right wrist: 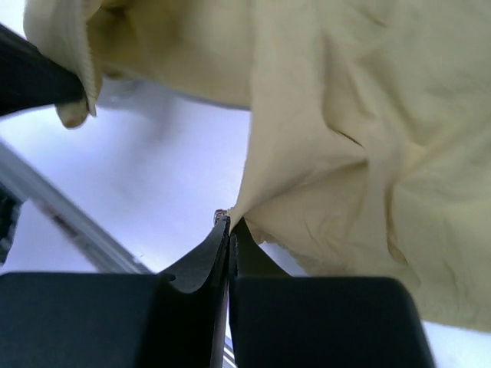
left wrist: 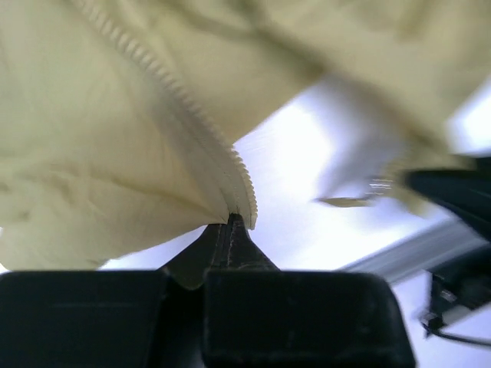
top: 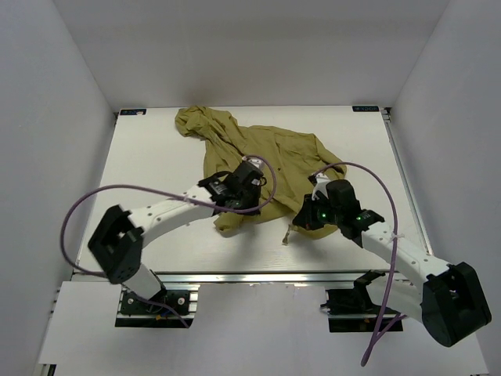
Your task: Zip up the jacket
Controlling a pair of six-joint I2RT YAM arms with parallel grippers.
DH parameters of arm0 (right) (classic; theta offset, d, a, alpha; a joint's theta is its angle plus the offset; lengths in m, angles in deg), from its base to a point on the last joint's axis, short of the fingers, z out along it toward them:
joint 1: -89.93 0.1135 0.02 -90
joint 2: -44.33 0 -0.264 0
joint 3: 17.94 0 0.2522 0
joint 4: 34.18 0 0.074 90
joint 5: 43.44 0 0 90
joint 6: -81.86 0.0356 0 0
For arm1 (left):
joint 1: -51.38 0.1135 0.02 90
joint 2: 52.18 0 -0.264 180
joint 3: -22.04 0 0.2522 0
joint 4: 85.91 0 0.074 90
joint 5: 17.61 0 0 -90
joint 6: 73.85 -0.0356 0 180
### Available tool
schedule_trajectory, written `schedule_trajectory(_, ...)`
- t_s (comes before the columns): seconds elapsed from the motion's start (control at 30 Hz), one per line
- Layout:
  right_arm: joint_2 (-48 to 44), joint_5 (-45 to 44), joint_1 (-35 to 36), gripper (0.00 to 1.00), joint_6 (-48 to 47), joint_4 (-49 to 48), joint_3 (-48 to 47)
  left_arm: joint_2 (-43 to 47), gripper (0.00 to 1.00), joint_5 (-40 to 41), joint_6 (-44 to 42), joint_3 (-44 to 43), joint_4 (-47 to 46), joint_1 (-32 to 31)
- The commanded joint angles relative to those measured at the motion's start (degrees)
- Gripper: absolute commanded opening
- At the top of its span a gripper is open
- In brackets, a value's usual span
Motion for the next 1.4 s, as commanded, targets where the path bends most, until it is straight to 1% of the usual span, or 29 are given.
schedule_trajectory(0.0,0.1,9.3,-0.1,0.0,-4.4,-7.0,-2.7,8.9,0.0,-1.7,-4.3,5.8,-11.7,-0.2)
schedule_trajectory(0.03,-0.3,10.4,-0.1,0.0,-4.4,-7.9,-2.4,11.8,0.0,-3.1,-4.5,7.2,-15.2,-0.2)
schedule_trajectory(0.07,-0.4,11.3,-0.1,0.0,-4.1,-11.1,-2.2,13.2,0.0,-3.8,-4.4,8.7,-16.9,-0.2)
schedule_trajectory(0.13,-0.6,14.1,-0.1,0.0,-3.0,-13.3,-1.9,16.4,0.0,-4.5,-3.8,12.6,-20.1,-0.2)
schedule_trajectory(0.17,-0.5,15.5,-0.1,0.0,-2.4,-15.5,-1.5,17.2,0.0,-5.0,-3.3,13.8,-22.8,-0.2)
schedule_trajectory(0.27,0.1,19.0,-0.1,0.0,0.7,-19.7,-0.3,19.1,0.0,-5.0,-2.0,16.4,-26.4,-0.2)
schedule_trajectory(0.3,0.3,19.4,-0.1,0.0,1.7,-22.3,0.1,19.1,0.0,-4.6,-1.4,16.5,-26.3,-0.2)
schedule_trajectory(0.4,-0.4,20.0,-0.1,0.0,3.1,-26.2,1.6,18.2,0.0,-3.8,-0.2,14.7,-24.1,-0.2)
schedule_trajectory(0.47,-0.7,20.7,-0.1,0.0,2.2,-27.2,2.1,17.6,0.0,-2.9,1.1,13.9,-22.6,-0.2)
schedule_trajectory(0.63,0.4,22.4,0.1,0.0,-0.5,-29.1,2.5,16.8,0.0,-2.7,4.0,14.6,-22.8,-0.2)
schedule_trajectory(0.73,0.5,22.8,0.1,0.0,1.1,-33.6,4.0,17.4,0.0,-2.4,4.8,15.3,-22.9,-0.2)
schedule_trajectory(0.83,0.3,22.6,0.1,0.0,1.2,-35.8,4.7,18.8,0.0,-2.1,4.7,16.2,-24.0,-0.2)
schedule_trajectory(0.97,2.2,24.8,0.1,0.0,1.1,-36.8,4.5,21.4,0.0,-1.7,4.6,18.5,-26.0,-0.2)
schedule_trajectory(1.03,2.8,25.2,0.1,0.0,2.5,-38.4,5.1,22.4,0.0,-2.0,4.1,19.1,-27.0,-0.3)
schedule_trajectory(1.13,3.2,25.4,0.1,0.0,4.3,-41.6,5.5,22.9,0.0,-2.8,3.9,19.9,-27.7,-0.2)
schedule_trajectory(1.37,4.3,25.2,0.1,0.0,4.8,-42.7,5.0,23.2,0.0,-3.1,3.8,20.4,-28.4,-0.2)
